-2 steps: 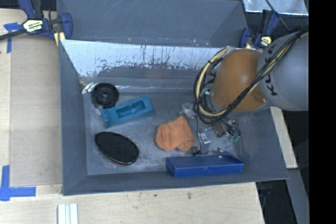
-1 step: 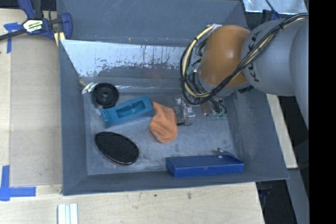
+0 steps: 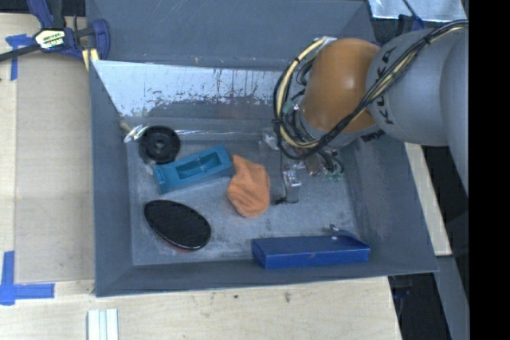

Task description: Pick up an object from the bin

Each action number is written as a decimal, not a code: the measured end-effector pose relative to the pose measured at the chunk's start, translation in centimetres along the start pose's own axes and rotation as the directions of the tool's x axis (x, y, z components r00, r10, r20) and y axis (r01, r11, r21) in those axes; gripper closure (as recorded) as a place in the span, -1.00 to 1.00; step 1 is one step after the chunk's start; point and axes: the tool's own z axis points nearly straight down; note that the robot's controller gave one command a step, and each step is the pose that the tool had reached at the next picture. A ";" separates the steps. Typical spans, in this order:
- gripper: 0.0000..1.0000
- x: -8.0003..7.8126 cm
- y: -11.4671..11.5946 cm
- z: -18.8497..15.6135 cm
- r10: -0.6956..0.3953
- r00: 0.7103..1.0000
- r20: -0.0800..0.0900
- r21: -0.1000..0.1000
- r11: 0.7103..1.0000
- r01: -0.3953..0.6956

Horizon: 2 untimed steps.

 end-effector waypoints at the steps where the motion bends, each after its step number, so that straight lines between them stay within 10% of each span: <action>1: -1.00 0.0 0.0 0.0 0.000 1.000 0.000 0.000 1.000 0.000; 2: -1.00 -0.4 1.0 0.1 -0.053 0.999 0.000 0.002 0.999 0.053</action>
Offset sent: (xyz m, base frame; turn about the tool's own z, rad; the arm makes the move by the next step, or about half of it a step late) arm 0.0095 0.0525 -0.0031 -0.2218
